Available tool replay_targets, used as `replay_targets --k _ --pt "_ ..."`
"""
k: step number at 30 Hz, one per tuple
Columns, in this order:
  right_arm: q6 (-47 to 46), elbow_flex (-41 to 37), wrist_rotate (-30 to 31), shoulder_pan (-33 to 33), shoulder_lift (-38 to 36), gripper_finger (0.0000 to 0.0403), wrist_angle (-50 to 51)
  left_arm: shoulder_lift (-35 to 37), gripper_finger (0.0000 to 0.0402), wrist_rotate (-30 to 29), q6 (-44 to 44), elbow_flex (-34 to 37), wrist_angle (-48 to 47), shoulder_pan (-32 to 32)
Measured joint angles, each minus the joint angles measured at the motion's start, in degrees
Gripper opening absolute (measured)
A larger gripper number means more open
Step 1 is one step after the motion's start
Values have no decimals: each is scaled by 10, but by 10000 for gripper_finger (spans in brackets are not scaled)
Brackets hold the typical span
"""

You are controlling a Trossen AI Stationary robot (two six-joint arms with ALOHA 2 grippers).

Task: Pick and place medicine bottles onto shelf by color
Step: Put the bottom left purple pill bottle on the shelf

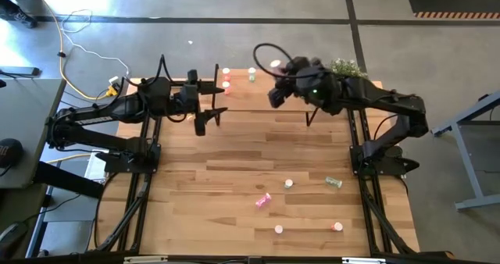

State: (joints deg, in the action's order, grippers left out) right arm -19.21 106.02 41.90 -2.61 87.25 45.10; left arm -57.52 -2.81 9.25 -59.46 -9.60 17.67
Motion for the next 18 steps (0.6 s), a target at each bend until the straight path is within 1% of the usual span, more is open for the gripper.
replay_targets --k 7,10,13,18 --pt "-7 0 148 14 -4 103 18 2 264 0 15 0 -18 0" --pt "-47 0 204 29 5 103 63 2 264 0 15 0 -22 0" --pt "-144 0 268 47 20 103 140 2 264 0 15 0 -22 0" --pt "-367 0 349 71 52 103 304 2 264 0 15 0 -22 0"
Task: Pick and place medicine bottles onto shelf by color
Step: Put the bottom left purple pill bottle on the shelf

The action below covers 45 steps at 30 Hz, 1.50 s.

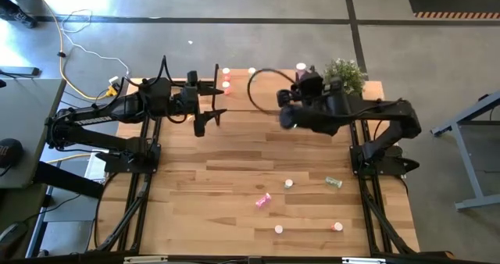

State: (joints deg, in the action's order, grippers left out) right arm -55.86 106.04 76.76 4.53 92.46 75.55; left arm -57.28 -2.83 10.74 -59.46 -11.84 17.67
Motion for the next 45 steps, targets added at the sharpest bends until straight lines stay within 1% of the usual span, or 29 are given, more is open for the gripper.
replay_targets --k 3,5,7,12,17,19,21,23,27,34,40,42,45 --pt "-119 0 17 2 20 103 83 0 264 -8 0 0 0 0" --pt "-169 0 19 1 32 103 113 0 264 -13 0 0 0 0" --pt "-190 0 19 1 44 103 122 0 264 -13 0 0 0 0" --pt "-193 0 21 8 68 103 108 0 264 -18 0 0 0 0" --pt "-275 0 38 23 88 103 140 0 264 -23 0 0 -1 0" --pt "-293 -1 38 28 96 103 144 0 264 -23 0 0 -1 0" --pt "-297 -14 37 33 98 101 142 0 264 -23 0 0 -1 0" --pt "-336 -40 38 39 94 97 144 0 264 -23 0 0 -1 0" --pt "-420 -120 44 52 63 89 144 0 264 -23 0 0 -2 0" --pt "-493 -255 47 56 -31 89 144 0 264 -24 0 0 -1 0" --pt "-508 -341 116 66 -113 88 132 0 264 -28 0 0 -1 0" --pt "-508 -368 131 68 -134 88 132 0 264 -28 0 0 -1 0" --pt "-519 -406 133 69 -163 88 129 0 264 -28 0 0 -1 0"
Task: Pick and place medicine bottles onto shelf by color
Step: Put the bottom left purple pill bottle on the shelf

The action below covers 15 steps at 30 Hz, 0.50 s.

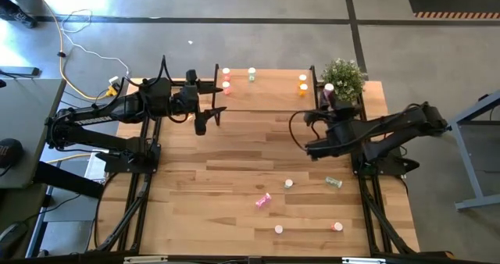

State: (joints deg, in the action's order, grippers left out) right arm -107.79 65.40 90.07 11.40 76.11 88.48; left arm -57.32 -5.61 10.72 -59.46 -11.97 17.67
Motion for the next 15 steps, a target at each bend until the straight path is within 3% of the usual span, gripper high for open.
replay_targets --k 6,15 --pt "38 -69 0 6 -12 88 -131 0 264 0 0 0 0 0" --pt "152 -109 0 13 51 88 -356 0 264 -2 0 0 -3 0"
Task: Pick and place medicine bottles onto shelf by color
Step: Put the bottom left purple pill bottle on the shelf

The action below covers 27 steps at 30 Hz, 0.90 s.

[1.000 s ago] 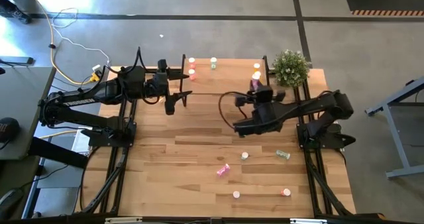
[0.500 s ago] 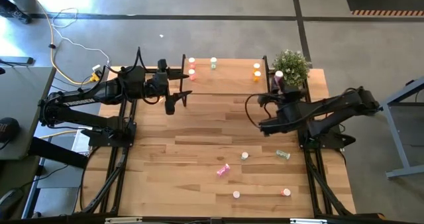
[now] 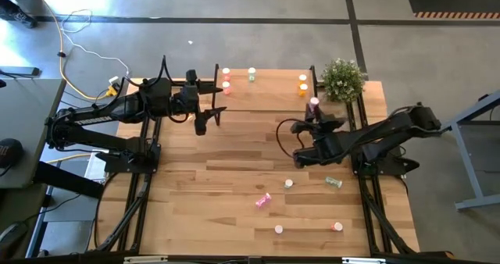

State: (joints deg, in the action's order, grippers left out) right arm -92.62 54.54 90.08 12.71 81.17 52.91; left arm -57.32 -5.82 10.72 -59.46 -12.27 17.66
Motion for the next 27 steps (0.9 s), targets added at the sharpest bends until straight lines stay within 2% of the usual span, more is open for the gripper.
replay_targets --k 10,17,21,24,27 --pt "90 0 -1 -15 76 88 -164 0 264 -11 4 0 0 0" --pt "175 0 -41 -54 107 88 -278 0 264 -11 4 0 0 0" --pt "278 0 -75 -74 123 87 -381 0 264 -16 4 0 1 0" --pt "392 0 -78 -88 136 87 -491 0 264 -24 4 0 1 0" --pt "506 1 -122 -110 149 87 -574 0 264 -25 4 0 1 0"
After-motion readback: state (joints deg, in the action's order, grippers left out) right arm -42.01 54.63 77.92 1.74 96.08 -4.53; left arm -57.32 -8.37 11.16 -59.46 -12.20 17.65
